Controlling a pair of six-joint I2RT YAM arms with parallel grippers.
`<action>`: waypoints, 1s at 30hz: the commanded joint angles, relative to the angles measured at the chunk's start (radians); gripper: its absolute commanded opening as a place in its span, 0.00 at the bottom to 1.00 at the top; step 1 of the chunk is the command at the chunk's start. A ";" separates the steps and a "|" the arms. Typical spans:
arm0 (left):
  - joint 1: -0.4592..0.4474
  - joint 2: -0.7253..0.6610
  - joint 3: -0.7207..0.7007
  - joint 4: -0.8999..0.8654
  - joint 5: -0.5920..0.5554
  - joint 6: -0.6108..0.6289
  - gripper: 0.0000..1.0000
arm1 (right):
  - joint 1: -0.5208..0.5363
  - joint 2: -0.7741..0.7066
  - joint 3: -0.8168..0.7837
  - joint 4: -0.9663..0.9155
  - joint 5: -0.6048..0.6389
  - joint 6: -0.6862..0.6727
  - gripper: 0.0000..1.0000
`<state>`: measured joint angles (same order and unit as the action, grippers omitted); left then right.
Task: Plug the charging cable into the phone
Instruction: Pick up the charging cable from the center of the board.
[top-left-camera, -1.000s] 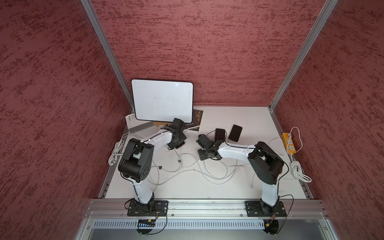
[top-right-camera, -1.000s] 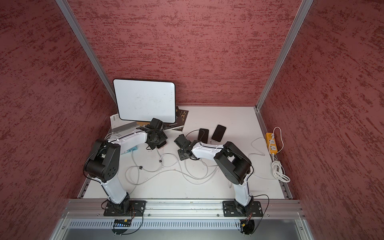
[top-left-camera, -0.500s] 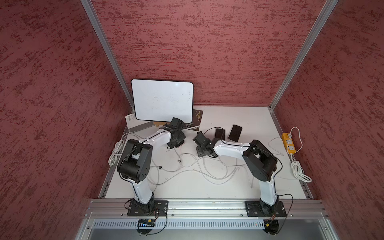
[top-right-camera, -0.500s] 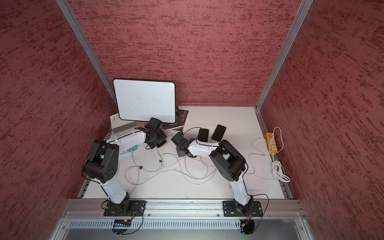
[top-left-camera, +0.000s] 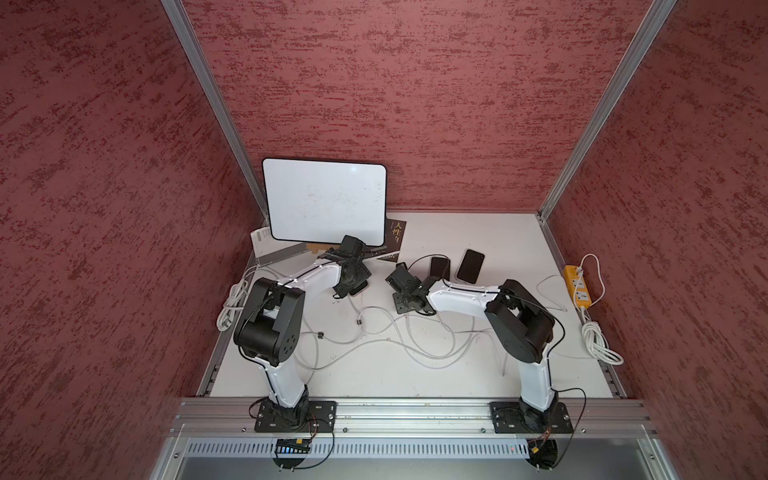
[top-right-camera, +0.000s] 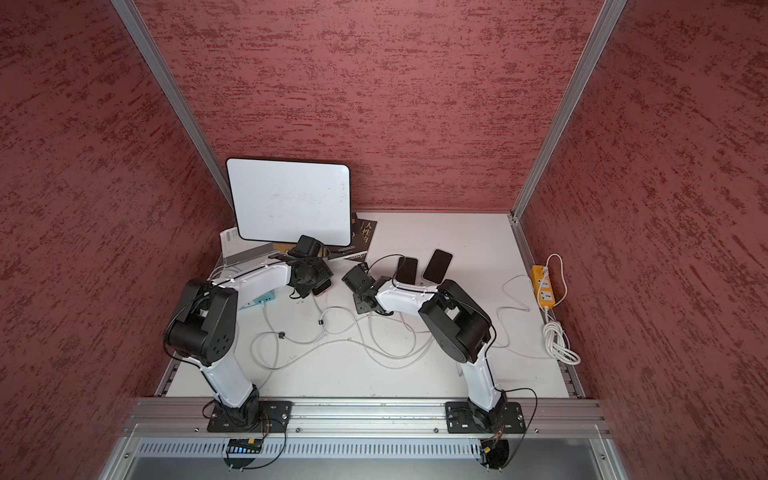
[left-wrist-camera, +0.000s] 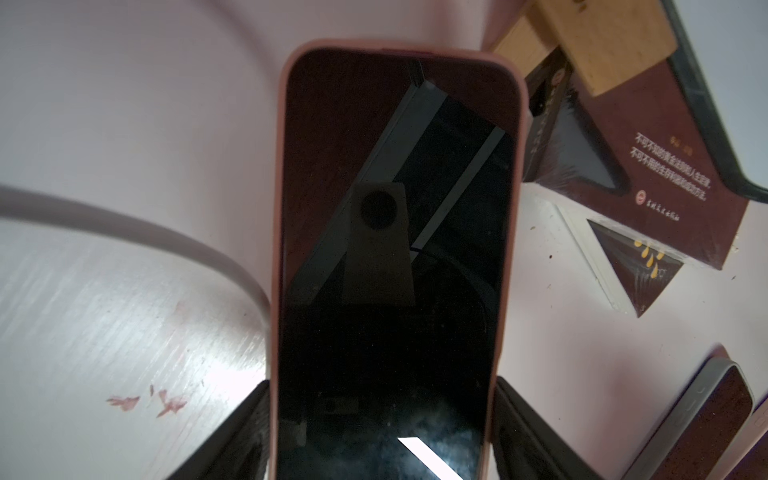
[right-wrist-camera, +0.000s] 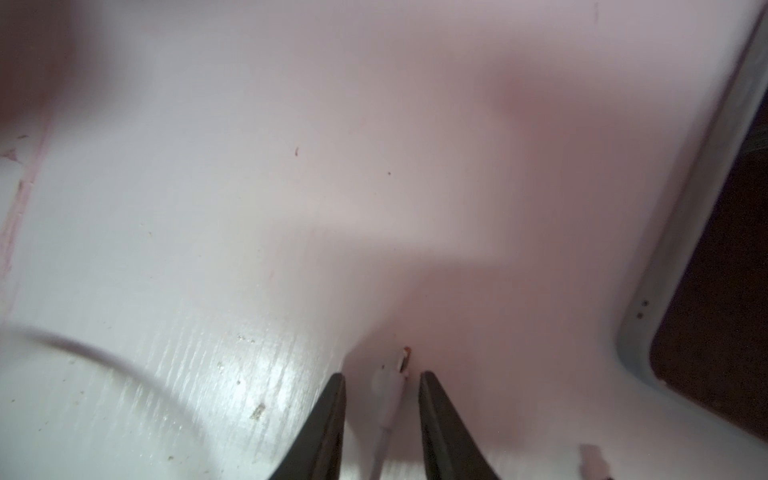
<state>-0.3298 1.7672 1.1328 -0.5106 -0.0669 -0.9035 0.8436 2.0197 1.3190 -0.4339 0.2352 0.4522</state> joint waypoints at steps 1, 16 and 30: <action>0.006 -0.014 -0.004 0.038 0.001 0.012 0.00 | 0.008 0.011 -0.039 -0.075 0.023 0.014 0.33; 0.009 -0.011 -0.012 0.041 -0.001 0.008 0.00 | 0.008 -0.019 -0.075 -0.071 0.008 0.029 0.35; 0.013 -0.009 -0.009 0.037 0.004 0.006 0.00 | -0.004 -0.022 -0.102 -0.017 -0.037 0.015 0.00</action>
<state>-0.3214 1.7672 1.1252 -0.5053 -0.0601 -0.9035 0.8433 1.9915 1.2701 -0.4030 0.2241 0.4721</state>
